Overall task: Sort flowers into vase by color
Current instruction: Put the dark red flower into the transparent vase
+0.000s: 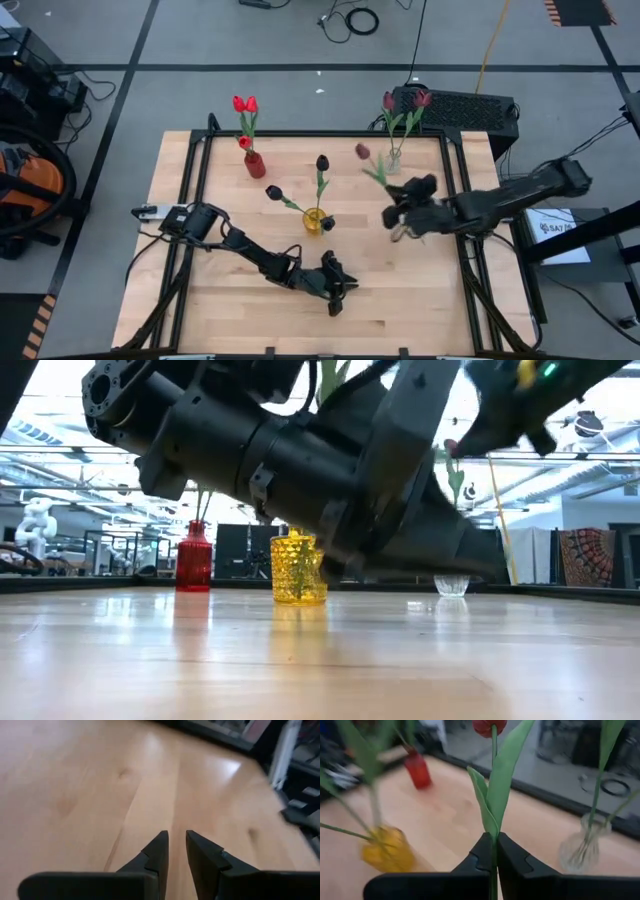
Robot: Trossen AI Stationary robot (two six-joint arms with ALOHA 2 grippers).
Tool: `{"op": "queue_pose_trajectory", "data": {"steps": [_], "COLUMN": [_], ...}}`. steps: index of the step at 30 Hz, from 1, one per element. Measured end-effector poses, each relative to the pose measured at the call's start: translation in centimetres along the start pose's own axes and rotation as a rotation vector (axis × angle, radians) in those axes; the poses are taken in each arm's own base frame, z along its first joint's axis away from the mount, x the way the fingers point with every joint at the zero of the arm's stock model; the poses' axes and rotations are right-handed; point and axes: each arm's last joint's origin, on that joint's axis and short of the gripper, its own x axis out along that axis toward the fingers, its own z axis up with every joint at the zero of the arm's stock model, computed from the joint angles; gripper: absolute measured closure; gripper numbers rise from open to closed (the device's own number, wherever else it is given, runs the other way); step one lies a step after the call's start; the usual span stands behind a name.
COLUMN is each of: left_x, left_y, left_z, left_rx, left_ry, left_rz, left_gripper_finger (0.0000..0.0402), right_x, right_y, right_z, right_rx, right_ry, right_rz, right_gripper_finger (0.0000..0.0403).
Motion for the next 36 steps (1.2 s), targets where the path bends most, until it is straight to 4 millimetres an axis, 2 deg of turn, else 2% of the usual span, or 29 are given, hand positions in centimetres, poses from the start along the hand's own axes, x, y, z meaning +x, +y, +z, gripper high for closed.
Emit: {"op": "queue_pose_trajectory", "data": {"steps": [8, 14, 19, 23, 28, 32, 36], "left_x": [-0.3, 0.3, 1.6, 2.1, 2.0, 1.9, 1.8], "left_y": [-0.9, -1.4, -3.1, -4.0, -4.4, -4.5, -4.6], "left_z": [2.8, 6.0, 9.9, 12.8, 14.3, 14.7, 14.9], "left_rx": [0.035, 0.096, 0.214, 0.235, 0.220, 0.213, 0.220], "left_ry": [-0.271, -0.403, -0.390, -0.391, -0.424, -0.441, -0.468], "left_rz": [-0.109, -0.105, -0.061, -0.045, -0.041, -0.032, -0.033], "left_gripper_finger": [0.0329, 0.0329, 0.0329, 0.0329, 0.0329, 0.0328, 0.0305], "right_x": [-5.7, -7.9, -8.8, -9.2, -10.2, -10.8, -10.9], "right_y": [-3.1, -3.6, -2.8, -1.9, -0.7, 0.9, 2.7], "right_z": [3.8, 5.7, 6.7, 6.2, 6.1, 5.9, 5.5], "right_rx": [0.083, 0.086, 0.085, 0.102, 0.119, 0.095, 0.092], "right_ry": [-0.162, -0.282, -0.360, -0.391, -0.460, -0.508, -0.569], "right_rz": [0.229, 0.368, 0.493, 0.621, 0.712, 0.807, 0.852], "right_gripper_finger": [0.0401, 0.0401, 0.0401, 0.0401, 0.0401, 0.0401, 0.0401]}}
